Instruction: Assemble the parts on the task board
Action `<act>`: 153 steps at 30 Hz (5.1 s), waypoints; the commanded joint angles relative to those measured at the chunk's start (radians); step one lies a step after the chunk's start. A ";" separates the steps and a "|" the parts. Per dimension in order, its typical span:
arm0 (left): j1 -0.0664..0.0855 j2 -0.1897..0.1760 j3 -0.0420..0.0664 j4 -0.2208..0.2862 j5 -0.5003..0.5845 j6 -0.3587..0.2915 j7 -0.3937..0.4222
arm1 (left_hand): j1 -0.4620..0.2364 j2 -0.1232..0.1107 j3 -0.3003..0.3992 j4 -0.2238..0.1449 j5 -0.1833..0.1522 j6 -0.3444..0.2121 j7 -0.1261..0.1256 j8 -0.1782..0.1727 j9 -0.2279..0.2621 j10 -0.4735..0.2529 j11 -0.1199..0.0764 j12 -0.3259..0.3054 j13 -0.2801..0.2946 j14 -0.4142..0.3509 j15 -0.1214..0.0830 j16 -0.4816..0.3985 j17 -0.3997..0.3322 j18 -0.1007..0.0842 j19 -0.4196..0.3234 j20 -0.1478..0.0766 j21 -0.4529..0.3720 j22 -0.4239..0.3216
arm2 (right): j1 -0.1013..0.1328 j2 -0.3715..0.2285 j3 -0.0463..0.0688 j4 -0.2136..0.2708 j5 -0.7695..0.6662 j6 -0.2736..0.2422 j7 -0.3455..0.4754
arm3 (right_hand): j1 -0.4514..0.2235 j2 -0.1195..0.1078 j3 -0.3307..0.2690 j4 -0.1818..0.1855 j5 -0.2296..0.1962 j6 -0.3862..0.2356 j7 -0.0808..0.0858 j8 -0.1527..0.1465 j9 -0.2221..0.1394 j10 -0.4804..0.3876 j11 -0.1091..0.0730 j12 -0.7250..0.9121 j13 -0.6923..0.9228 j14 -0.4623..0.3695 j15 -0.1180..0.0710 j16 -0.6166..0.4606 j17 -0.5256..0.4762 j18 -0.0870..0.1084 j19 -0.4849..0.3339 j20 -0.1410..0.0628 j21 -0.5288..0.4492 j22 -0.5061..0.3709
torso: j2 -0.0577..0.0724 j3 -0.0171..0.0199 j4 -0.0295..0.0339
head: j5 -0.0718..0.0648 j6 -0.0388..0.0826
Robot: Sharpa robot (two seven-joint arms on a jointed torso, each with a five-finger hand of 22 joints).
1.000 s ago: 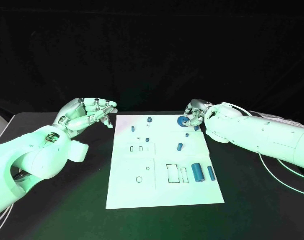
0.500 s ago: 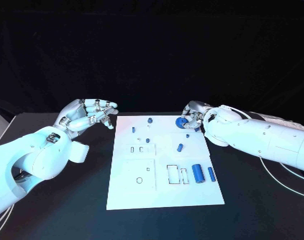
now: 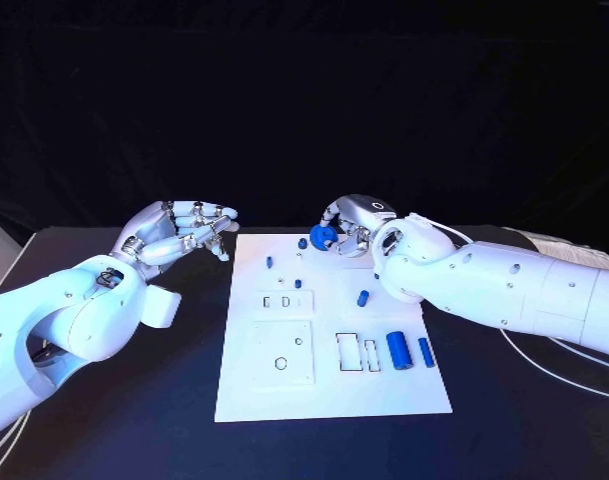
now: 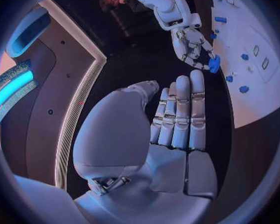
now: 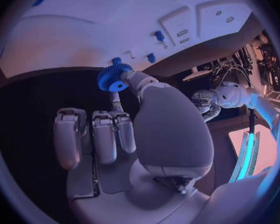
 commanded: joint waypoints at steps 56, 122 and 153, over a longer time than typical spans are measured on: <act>0.000 0.014 0.001 -0.003 -0.004 0.023 0.003 | 0.008 -0.003 0.009 -0.002 -0.002 -0.004 0.001 -0.003 0.003 -0.008 0.001 -0.002 0.002 -0.006 0.002 0.002 -0.002 0.004 -0.009 0.002 0.009 0.005 | -0.059 0.188 -0.016 -0.177 -0.091 0.067 -0.024 | -0.063 -0.031 0.032 -0.012 -0.062 -0.031 0.006 -0.019 -0.006 0.043 0.019 -0.039 0.204 0.092 0.013 0.006 0.206 -0.009 0.051 0.011 -0.005 0.117 | 0.002 0.0021 -0.0008 | 0.017 -0.014; -0.002 0.015 0.001 -0.014 -0.004 0.024 0.001 | 0.008 -0.003 0.009 -0.002 -0.002 -0.004 0.001 -0.003 0.003 -0.008 0.001 -0.002 0.002 -0.006 0.002 0.002 -0.002 0.004 -0.009 0.002 0.009 0.005 | -0.057 0.122 -0.018 -0.124 0.013 0.147 0.005 | -0.079 0.029 -0.159 0.115 -0.060 -0.074 0.020 -0.098 -0.042 0.020 0.035 -0.058 0.184 0.099 0.029 0.015 0.239 -0.013 0.058 0.030 0.009 0.142 | 0.004 0.0090 -0.0116 | 0.028 -0.012; -0.022 0.008 0.001 -0.031 -0.003 0.024 0.003 | 0.008 -0.003 0.009 -0.002 -0.002 -0.004 0.001 -0.003 0.003 -0.008 0.001 -0.002 0.002 -0.006 0.002 0.002 -0.002 0.004 -0.009 0.002 0.009 0.005 | -0.015 -0.293 -0.001 0.081 0.351 0.063 0.376 | 0.051 -0.031 -0.057 0.006 -0.134 -0.027 0.016 -0.099 -0.046 0.008 0.030 -0.069 0.171 0.098 0.025 0.014 0.237 -0.015 0.059 0.027 0.014 0.153 | 0.001 0.0267 -0.0364 | 0.020 0.006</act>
